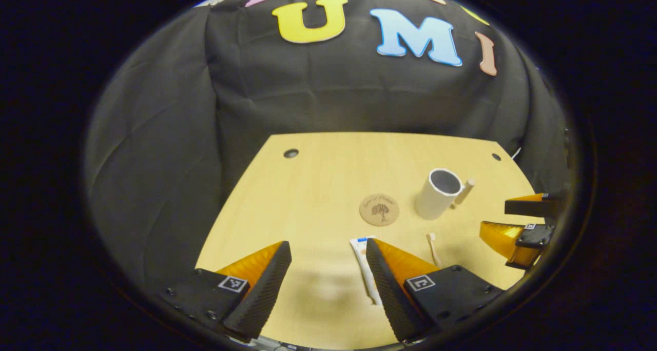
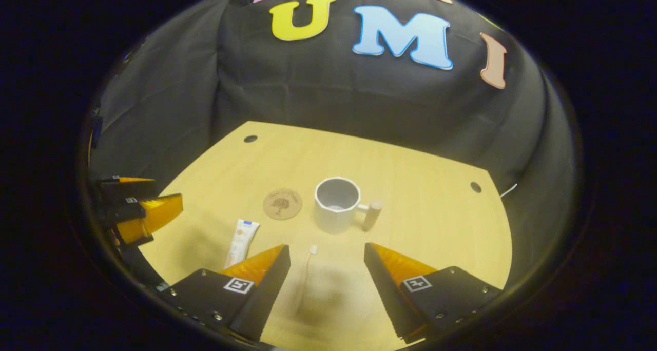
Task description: Put the toothbrush and toothpaste on the desktop into the cup, then pick up the cup and place it on the coaster on the desktop.
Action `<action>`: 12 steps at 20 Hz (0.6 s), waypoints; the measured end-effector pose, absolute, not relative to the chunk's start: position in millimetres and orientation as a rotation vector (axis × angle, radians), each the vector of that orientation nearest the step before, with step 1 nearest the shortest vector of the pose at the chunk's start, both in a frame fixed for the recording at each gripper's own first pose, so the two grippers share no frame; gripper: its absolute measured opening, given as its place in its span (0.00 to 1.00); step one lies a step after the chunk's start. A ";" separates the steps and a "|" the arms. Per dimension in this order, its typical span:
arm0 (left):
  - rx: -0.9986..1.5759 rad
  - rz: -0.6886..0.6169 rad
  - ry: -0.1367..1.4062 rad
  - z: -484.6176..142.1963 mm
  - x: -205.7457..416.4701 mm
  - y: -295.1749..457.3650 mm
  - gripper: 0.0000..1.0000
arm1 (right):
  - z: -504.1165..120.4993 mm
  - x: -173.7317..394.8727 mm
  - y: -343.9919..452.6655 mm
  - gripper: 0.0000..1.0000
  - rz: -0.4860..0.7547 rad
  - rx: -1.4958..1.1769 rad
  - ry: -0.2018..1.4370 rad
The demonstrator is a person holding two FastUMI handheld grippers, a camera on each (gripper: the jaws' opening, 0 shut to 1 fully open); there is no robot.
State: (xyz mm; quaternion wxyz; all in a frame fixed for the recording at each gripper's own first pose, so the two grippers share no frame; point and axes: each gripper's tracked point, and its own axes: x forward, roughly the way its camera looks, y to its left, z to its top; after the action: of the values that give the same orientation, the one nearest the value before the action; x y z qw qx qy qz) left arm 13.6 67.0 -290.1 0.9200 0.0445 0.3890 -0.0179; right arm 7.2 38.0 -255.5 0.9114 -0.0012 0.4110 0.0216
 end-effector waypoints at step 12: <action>-0.037 -0.134 1.125 -400.1 1.4 32.9 0.96 | -367.6 -19.6 74.3 0.65 0.049 0.076 1.237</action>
State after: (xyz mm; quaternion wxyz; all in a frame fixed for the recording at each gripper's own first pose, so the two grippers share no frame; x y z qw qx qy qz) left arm 1.4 32.9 -400.1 0.8437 -0.0174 0.5327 -0.0634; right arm -19.6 74.3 -367.6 0.8138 0.0356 0.5795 0.0231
